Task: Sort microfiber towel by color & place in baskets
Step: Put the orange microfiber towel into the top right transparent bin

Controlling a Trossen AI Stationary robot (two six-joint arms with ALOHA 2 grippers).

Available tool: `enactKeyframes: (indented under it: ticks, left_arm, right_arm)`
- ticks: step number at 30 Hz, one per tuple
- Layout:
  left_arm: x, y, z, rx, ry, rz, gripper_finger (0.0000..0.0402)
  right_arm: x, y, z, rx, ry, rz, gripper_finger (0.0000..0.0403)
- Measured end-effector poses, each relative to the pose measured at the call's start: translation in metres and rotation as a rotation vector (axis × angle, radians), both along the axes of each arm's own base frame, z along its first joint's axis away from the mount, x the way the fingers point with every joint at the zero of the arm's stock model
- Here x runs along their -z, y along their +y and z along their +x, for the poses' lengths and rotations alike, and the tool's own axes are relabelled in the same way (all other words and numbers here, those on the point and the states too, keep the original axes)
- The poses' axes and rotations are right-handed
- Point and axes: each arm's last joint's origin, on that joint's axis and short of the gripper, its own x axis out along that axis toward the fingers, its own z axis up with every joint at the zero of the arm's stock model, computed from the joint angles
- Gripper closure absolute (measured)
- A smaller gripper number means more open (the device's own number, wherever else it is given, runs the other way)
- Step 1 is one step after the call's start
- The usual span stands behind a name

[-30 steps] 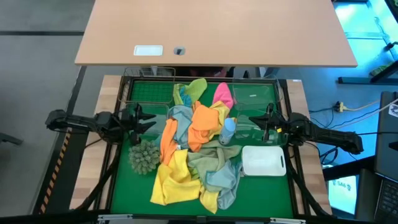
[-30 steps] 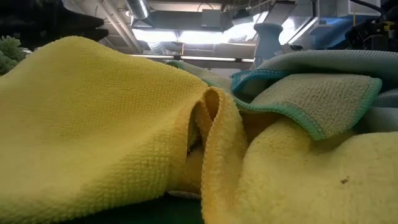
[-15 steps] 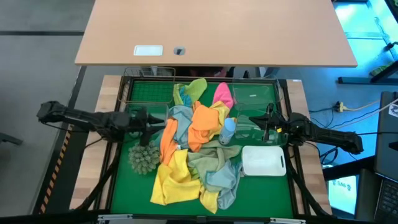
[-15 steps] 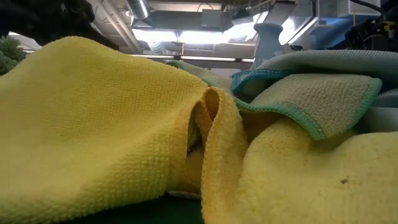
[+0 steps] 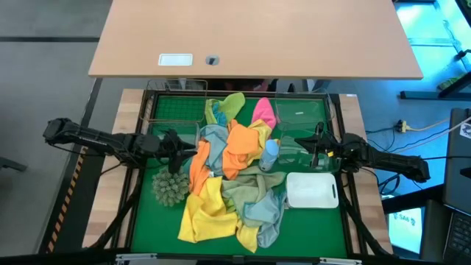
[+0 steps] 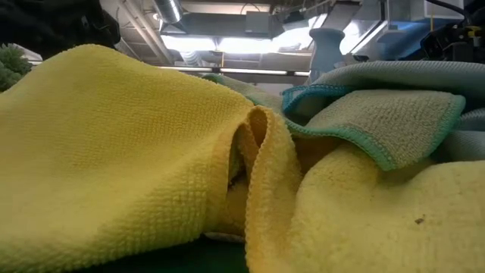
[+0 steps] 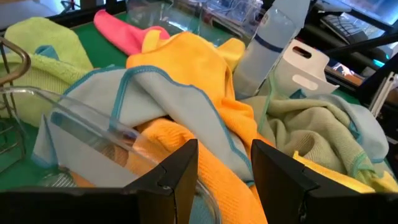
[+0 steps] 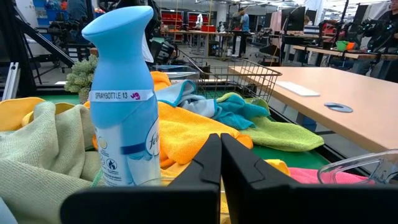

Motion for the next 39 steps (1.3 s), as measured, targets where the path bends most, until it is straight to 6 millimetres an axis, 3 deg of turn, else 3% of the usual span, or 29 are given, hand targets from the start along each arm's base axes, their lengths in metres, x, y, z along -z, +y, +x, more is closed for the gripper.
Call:
enactKeyframes:
  ticks: [7,16,20,23,29,39]
  left_arm:
    - [-0.016,-0.001,0.001,0.068,-0.095,0.067,0.0262]
    - [-0.079,0.0,-0.004,0.081,0.026,0.143,0.0264]
    - [-0.099,-0.001,-0.002,0.1,0.018,0.129,0.0264]
    - [-0.1,-0.004,0.007,0.145,0.045,0.107,0.0264]
    - [-0.082,-0.012,0.028,0.231,0.17,-0.003,0.0264]
    - [-0.066,-0.016,0.03,0.22,0.323,-0.184,0.0264]
  right_arm:
    - [0.0,0.0,0.0,0.0,0.0,0.0,0.04]
    - [0.0,0.0,0.0,0.0,0.0,0.0,0.04]
    - [0.0,0.0,0.0,0.0,0.0,0.0,0.04]
    - [0.0,0.0,0.0,0.0,0.0,0.0,0.04]
    - [0.0,0.0,0.0,0.0,0.0,0.0,0.04]
    - [0.0,0.0,0.0,0.0,0.0,0.0,0.04]
